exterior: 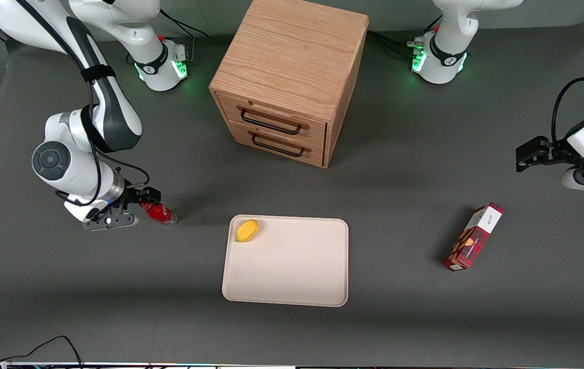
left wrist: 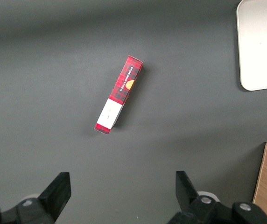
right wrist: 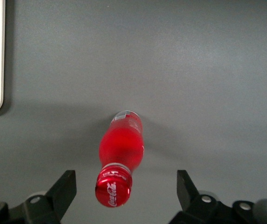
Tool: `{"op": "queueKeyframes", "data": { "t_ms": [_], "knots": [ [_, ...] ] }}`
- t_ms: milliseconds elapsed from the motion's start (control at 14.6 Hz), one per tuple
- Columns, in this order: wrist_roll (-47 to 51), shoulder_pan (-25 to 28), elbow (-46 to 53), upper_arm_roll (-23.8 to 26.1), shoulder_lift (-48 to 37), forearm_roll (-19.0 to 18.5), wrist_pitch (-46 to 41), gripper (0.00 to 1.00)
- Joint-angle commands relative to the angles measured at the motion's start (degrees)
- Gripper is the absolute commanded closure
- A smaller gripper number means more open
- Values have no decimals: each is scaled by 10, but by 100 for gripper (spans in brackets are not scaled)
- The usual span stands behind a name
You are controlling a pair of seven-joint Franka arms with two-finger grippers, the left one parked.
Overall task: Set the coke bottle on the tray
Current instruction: 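Close the right gripper around the bottle's cap end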
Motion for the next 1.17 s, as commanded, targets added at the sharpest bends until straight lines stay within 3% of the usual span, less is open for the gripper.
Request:
{"op": "queueKeyframes", "data": {
  "t_ms": [0,206,480,686,824,892,1098],
  "knots": [
    [17,5,2,6,1,-14,7,6],
    [24,5,2,7,4,-14,8,15],
    [24,5,1,7,4,-14,8,37],
    [24,5,1,7,2,-14,7,61],
    [24,5,1,7,1,-14,6,89],
    [24,5,1,7,1,-14,5,98],
    [25,4,7,8,-8,-14,-2,100]
  ]
}}
